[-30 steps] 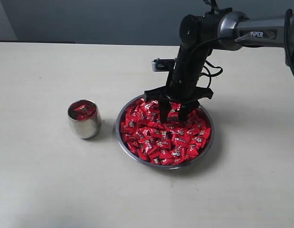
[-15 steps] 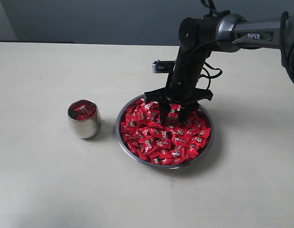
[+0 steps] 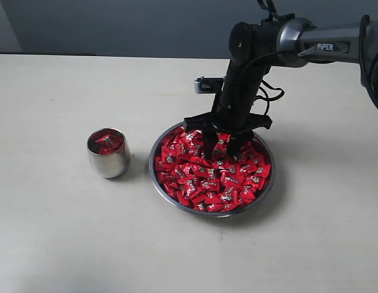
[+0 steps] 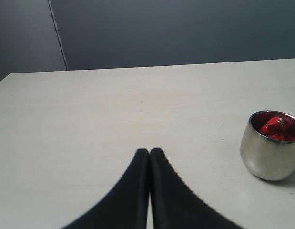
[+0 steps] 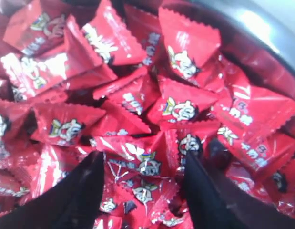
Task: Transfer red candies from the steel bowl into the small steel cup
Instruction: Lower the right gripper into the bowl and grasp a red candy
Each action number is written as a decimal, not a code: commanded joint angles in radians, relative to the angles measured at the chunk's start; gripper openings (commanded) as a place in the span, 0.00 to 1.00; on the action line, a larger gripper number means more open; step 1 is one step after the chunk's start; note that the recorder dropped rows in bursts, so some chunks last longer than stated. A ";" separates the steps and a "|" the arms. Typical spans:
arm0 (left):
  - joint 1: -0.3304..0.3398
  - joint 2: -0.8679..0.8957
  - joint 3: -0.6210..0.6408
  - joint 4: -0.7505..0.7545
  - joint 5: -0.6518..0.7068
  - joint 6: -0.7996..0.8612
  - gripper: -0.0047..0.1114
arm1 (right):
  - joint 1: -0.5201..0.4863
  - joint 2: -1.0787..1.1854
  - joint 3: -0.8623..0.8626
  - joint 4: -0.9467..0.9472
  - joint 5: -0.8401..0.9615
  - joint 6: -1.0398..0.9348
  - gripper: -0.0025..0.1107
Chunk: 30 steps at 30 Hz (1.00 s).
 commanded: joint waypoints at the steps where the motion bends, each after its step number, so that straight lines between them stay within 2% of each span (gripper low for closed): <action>1: 0.001 -0.004 0.004 -0.003 -0.002 -0.002 0.04 | 0.001 0.007 -0.001 0.006 -0.007 -0.006 0.47; 14: 0.001 -0.004 0.004 -0.003 -0.002 -0.002 0.04 | 0.040 0.007 -0.130 -0.096 0.064 -0.022 0.47; 19: 0.001 -0.004 0.004 -0.003 -0.002 -0.002 0.04 | 0.069 0.007 -0.130 -0.170 0.082 -0.022 0.47; 30: 0.001 -0.004 0.004 -0.003 -0.002 -0.002 0.04 | 0.097 0.009 -0.130 -0.177 0.079 -0.022 0.47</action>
